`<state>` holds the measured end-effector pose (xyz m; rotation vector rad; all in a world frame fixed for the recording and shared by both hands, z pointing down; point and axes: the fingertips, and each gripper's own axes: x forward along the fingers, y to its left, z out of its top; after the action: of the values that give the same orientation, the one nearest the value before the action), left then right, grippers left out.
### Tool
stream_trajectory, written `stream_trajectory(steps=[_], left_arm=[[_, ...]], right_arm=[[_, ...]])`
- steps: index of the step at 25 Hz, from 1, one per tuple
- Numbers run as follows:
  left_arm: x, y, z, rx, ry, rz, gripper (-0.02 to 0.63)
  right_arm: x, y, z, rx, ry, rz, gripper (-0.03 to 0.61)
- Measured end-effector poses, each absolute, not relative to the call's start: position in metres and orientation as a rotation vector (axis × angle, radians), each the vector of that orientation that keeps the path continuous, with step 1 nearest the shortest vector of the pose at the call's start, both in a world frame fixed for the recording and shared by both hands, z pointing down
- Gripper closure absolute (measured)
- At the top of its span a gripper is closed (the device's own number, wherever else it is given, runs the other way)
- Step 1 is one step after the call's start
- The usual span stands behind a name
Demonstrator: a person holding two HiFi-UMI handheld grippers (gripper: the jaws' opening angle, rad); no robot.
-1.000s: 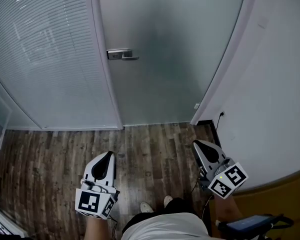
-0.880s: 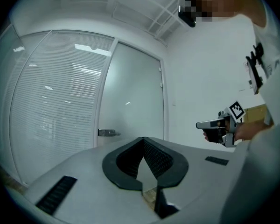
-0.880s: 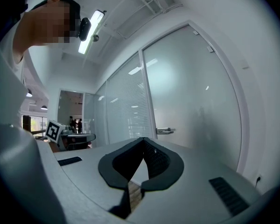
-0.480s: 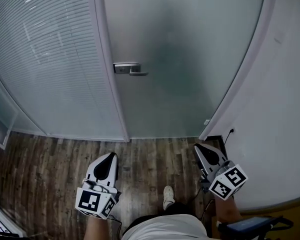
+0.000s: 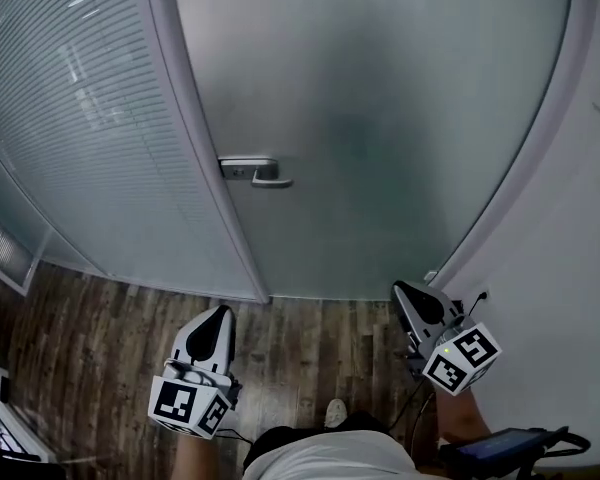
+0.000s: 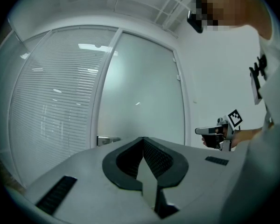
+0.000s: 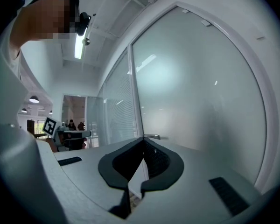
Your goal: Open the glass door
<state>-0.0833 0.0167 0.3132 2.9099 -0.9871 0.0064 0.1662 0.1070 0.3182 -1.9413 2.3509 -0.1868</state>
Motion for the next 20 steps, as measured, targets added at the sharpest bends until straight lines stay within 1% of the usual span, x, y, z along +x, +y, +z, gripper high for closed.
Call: stream_trajectory(steps=[8, 13, 20], left_arm=[[-0.061, 0.003, 0.312, 2.883, -1.014, 0.067, 0.612], [-0.031, -0.041, 0.33, 2.879, -0.985, 0.081, 0.612], [-0.012, -0.108, 0.336, 2.916, -0.89, 0.058, 0.612]], right_arm=[[0.196, 0.079, 0.316, -1.907, 2.32, -0.2, 0.577], [0.216, 0.039, 0.336, -1.899, 2.333, -0.22, 0.577], [0.221, -0.016, 0.332, -1.95, 2.323, -0.182, 0.577]])
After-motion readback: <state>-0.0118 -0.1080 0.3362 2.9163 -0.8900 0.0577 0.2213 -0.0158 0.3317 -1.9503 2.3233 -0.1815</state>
